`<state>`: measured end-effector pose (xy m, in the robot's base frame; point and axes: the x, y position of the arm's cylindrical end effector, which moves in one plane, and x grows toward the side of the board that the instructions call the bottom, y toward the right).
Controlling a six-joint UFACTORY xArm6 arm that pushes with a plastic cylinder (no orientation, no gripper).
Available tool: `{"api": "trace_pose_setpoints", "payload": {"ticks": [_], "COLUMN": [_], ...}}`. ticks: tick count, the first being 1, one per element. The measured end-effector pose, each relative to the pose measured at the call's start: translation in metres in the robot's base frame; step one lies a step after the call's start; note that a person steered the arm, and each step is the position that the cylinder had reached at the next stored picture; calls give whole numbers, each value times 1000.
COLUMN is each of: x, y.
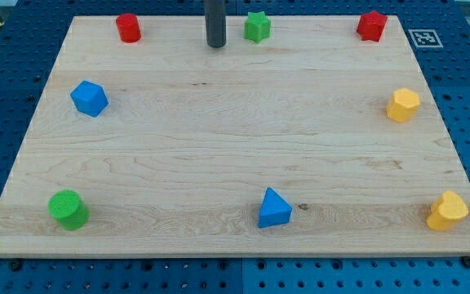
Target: Slide the green star slightly right
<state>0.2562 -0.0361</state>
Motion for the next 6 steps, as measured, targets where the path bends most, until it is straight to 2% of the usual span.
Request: {"api": "trace_pose_setpoints", "payload": {"ticks": [2, 6], "x": [-39, -11], "y": [9, 77]}}
